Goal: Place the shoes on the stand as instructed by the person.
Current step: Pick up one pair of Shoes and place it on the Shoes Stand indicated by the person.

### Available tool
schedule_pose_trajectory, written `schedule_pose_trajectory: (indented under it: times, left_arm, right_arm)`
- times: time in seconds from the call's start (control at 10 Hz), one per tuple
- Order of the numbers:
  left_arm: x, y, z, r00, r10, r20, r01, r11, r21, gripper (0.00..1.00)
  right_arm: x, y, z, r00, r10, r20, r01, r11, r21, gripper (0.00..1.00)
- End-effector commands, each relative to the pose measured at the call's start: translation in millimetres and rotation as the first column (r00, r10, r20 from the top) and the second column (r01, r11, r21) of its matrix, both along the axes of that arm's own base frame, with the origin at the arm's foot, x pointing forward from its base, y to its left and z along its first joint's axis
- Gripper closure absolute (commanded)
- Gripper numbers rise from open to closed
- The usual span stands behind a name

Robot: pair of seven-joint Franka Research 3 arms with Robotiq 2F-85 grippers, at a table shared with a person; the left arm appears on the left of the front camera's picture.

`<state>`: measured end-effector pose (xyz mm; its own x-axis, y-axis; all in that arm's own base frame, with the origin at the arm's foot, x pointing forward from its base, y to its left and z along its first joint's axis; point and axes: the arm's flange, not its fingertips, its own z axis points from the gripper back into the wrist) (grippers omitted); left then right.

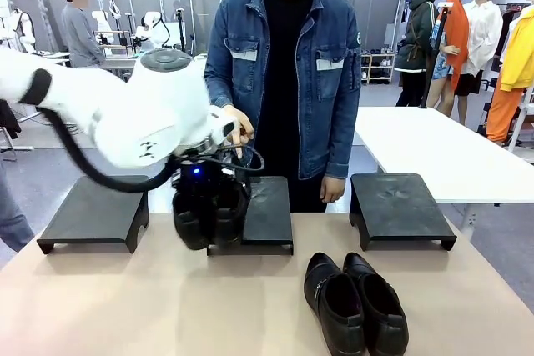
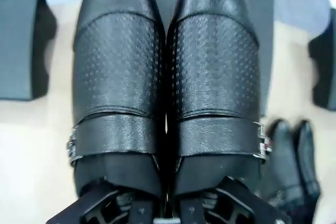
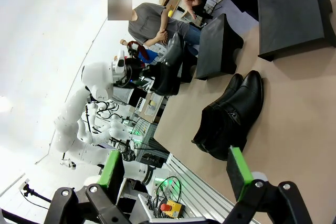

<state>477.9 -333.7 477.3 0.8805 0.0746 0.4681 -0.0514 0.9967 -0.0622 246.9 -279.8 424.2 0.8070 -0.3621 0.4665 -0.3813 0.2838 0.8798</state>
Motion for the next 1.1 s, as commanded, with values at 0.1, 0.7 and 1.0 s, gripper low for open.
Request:
schedule_pose_trajectory:
  times: [0.1, 0.7, 1.0]
  left_arm:
    - [52, -60, -10, 0.999, 0.017, 0.050, -0.018, 1.000, 0.019, 0.89]
    - [96, -76, -45, 0.989, -0.017, 0.146, 0.009, 0.998, 0.055, 0.89]
    - [110, -77, -56, 0.988, -0.037, 0.151, 0.028, 0.998, 0.058, 0.89]
  right_arm:
    - [-2, 0, 1, 1.000, 0.001, 0.008, -0.001, 1.000, 0.004, 0.00]
    - [-2, 0, 1, 1.000, 0.001, 0.008, -0.001, 1.000, 0.004, 0.00]
    - [-2, 0, 1, 1.000, 0.001, 0.008, -0.001, 1.000, 0.004, 0.00]
